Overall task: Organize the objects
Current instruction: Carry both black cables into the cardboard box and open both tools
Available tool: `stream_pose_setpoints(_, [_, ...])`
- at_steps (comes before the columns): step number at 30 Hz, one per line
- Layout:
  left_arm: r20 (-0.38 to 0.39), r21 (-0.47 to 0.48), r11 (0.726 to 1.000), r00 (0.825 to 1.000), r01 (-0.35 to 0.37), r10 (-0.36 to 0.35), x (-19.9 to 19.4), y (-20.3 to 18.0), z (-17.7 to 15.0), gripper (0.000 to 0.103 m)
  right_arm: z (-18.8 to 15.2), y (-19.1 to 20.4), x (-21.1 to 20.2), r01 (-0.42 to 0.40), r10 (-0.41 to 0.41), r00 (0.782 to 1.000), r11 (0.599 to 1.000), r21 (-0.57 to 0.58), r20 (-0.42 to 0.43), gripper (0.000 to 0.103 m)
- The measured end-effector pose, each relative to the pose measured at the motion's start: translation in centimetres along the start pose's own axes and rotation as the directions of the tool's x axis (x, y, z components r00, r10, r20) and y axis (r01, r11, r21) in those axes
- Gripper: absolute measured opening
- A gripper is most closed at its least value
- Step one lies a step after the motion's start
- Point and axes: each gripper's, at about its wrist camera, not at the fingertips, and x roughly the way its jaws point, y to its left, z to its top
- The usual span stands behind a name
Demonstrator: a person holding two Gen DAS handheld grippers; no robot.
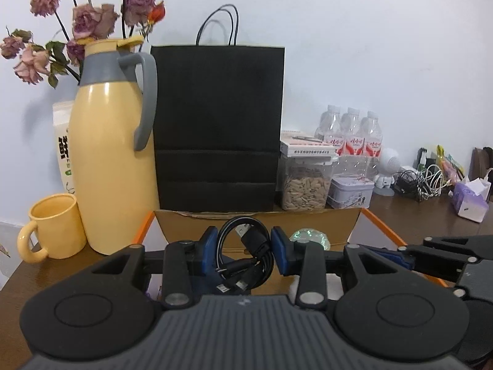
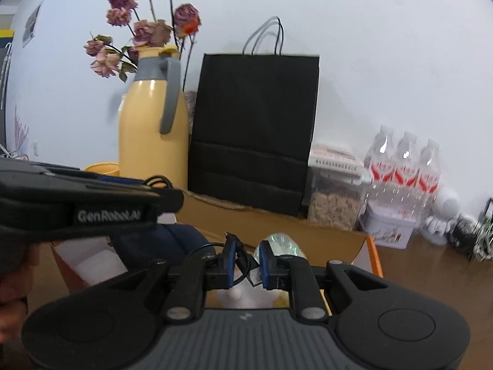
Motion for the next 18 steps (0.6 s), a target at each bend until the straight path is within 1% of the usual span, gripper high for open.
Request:
stream_pose_setpoints(4, [-0.036,0.005,1.000,0.999,0.018,-0.018,1.0,0.1,-0.4,0.039,-0.5,-0.6,0.9,-0.013,0.013,0.999,1.000,0.019,-0.030,0.015])
stream_pose_setpoints(8, [-0.050,0.021,0.999,0.998,0.032,-0.031,1.2,-0.2,-0.8,0.039,-1.0,-0.5,1.4,-0.015,0.016,0.998,1.000,0.011,-0.054,0.015])
stream_pose_setpoints(9, [-0.046,0.023,0.999,0.999,0.030,-0.028,1.1,-0.3,-0.9,0.042,-1.0,-0.4,1.4,-0.015,0.015,0.998,1.000,0.007,-0.058,0.016])
stream_pose_setpoints(10, [-0.042,0.025,0.999,0.999,0.027,-0.026,1.0,-0.3,-0.9,0.046,-1.0,-0.3,1.3,-0.014,0.014,0.998,1.000,0.003,-0.060,0.016])
stream_pose_setpoints(11, [-0.036,0.025,0.999,0.999,0.024,-0.023,0.9,-0.3,-0.8,0.057,-1.0,-0.2,1.3,-0.011,0.011,0.998,1.000,-0.002,-0.061,0.016])
stream_pose_setpoints(12, [-0.030,0.020,1.000,0.999,0.020,-0.020,0.8,-0.2,-0.8,0.073,-1.0,-0.2,1.2,-0.006,0.006,0.998,1.000,-0.004,-0.062,0.016])
stream_pose_setpoints(13, [-0.025,0.016,1.000,1.000,0.013,-0.013,0.8,-0.2,-0.7,0.080,-1.1,-0.2,1.2,0.001,-0.001,0.998,1.000,-0.003,-0.061,0.020])
stream_pose_setpoints(14, [-0.019,0.016,1.000,1.000,0.001,0.000,0.7,-0.2,-0.7,0.088,-1.0,-0.2,1.2,0.007,-0.007,0.998,1.000,-0.001,-0.062,0.033])
stream_pose_setpoints(15, [-0.015,0.016,1.000,1.000,-0.010,0.010,0.7,-0.1,-0.7,0.093,-1.1,-0.3,1.2,0.012,-0.012,0.998,1.000,0.003,-0.063,0.042])
stream_pose_setpoints(16, [-0.013,0.011,1.000,1.000,-0.024,0.024,0.7,-0.1,-0.7,0.103,-1.0,-0.4,1.2,0.017,-0.017,0.998,1.000,0.008,-0.061,0.063])
stream_pose_setpoints(17, [-0.003,0.004,0.999,0.999,-0.039,0.039,0.6,-0.1,-0.7,0.103,-1.0,-0.5,1.2,0.028,-0.027,0.998,1.000,0.014,-0.058,0.082])
stream_pose_setpoints(18, [0.004,0.000,0.999,0.999,-0.054,0.054,0.6,0.0,-0.7,0.103,-1.0,-0.6,1.1,0.040,-0.039,0.998,0.999,0.016,-0.051,0.090])
